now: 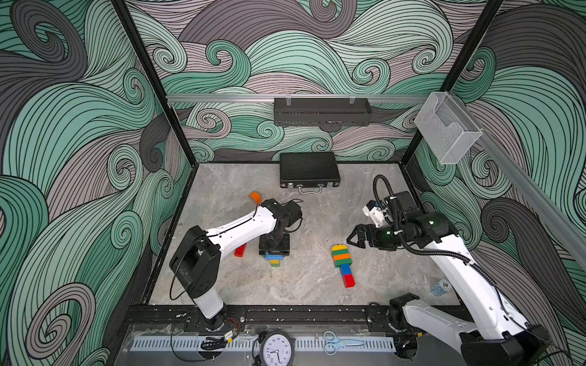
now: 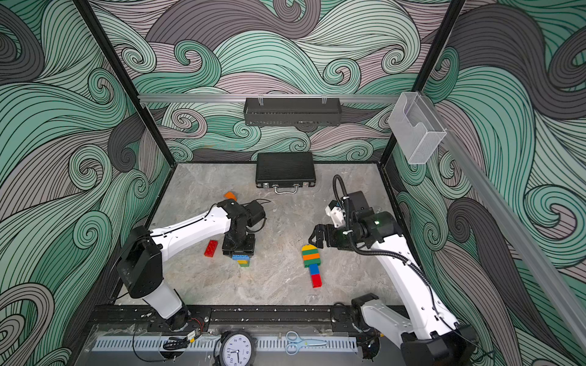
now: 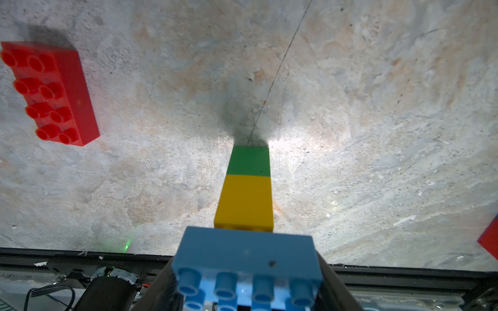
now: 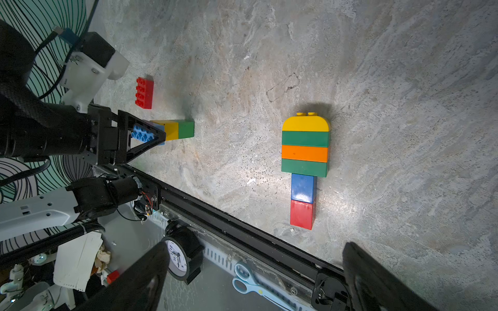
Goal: Assemble an ice cream with lego
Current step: Assemble the lego brick with the lego brick.
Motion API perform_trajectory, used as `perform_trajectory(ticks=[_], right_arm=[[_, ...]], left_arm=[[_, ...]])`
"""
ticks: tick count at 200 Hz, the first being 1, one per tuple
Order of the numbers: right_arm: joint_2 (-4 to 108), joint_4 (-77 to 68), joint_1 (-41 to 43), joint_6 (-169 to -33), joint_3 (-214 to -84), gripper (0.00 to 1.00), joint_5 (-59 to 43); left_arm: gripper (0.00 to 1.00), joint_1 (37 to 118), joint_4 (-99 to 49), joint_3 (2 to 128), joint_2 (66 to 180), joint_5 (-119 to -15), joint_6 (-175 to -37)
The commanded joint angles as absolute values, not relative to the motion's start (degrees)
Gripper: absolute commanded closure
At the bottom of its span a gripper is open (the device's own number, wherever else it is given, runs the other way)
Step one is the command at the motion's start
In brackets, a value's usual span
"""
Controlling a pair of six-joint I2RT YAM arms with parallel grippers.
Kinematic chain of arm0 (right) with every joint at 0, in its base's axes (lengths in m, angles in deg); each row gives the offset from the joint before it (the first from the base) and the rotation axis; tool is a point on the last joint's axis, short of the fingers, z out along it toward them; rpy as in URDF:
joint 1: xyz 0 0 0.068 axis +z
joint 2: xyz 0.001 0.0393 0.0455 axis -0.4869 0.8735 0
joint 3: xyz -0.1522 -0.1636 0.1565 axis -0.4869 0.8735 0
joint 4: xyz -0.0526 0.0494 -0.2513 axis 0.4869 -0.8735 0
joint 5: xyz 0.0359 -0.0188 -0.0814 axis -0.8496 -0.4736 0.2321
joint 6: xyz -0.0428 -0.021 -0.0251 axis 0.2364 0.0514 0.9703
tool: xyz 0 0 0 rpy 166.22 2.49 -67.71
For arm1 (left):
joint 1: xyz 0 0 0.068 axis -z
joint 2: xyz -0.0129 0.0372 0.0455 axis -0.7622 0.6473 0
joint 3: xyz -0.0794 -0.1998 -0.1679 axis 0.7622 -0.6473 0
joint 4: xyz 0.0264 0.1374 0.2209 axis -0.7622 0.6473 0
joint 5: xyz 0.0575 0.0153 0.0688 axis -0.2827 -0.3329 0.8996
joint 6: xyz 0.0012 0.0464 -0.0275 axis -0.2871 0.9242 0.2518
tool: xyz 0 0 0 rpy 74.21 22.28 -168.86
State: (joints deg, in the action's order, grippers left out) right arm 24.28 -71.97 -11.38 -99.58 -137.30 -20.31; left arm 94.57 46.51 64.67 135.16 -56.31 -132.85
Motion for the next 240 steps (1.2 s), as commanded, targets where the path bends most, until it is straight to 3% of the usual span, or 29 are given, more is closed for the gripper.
perform_trajectory(ticks=[1, 50, 102, 157, 209, 240], right_arm=[[23.58, -72.7, -11.47, -99.83, -137.67, 0.01, -19.7], [23.05, -72.64, -11.46, -100.27, -137.12, 0.01, -19.7], [23.2, -72.68, -11.46, -100.44, -137.87, 0.01, -19.74], [22.6, -72.96, -11.47, -100.45, -136.99, 0.01, -19.57], [22.96, -72.64, -11.43, -100.05, -137.59, 0.01, -19.61], [22.92, -72.66, -11.47, -99.92, -137.6, 0.01, -19.61]], left_arm=[[1.0, 95.67, 44.79, 59.27, 138.62, -55.27, -133.13], [1.0, 95.85, 46.65, 60.14, 142.33, -52.43, -132.48], [1.0, 94.76, 44.45, 61.36, 148.0, -58.44, -131.76], [1.0, 94.96, 42.4, 58.64, 146.32, -60.41, -133.57], [1.0, 94.97, 46.15, 64.09, 143.98, -55.34, -134.03], [0.89, 94.86, 46.08, 65.41, 143.37, -55.32, -134.1]])
